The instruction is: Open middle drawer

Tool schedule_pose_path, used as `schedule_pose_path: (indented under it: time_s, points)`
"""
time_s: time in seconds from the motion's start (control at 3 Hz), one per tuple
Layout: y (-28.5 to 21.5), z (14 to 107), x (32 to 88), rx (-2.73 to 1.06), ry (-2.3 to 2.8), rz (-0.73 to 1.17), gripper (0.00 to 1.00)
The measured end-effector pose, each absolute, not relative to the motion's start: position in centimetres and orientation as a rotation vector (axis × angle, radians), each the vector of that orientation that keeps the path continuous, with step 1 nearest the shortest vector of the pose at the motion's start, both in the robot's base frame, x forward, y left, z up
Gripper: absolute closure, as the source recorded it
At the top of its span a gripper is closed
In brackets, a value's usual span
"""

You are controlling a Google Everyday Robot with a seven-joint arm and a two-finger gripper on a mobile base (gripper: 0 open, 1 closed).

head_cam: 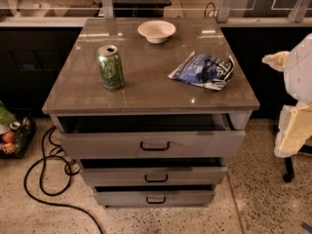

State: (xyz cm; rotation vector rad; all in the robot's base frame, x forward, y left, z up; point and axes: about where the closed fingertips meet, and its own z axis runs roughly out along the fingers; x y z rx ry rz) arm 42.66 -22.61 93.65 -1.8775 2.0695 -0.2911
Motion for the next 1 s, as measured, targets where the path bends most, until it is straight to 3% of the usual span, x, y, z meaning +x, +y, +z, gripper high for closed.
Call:
schedule_pose_path:
  time_s: [1.0]
  points:
    - [-21.7, 82.5, 40.4, -1.905, 1.939, -0.215, 0.00]
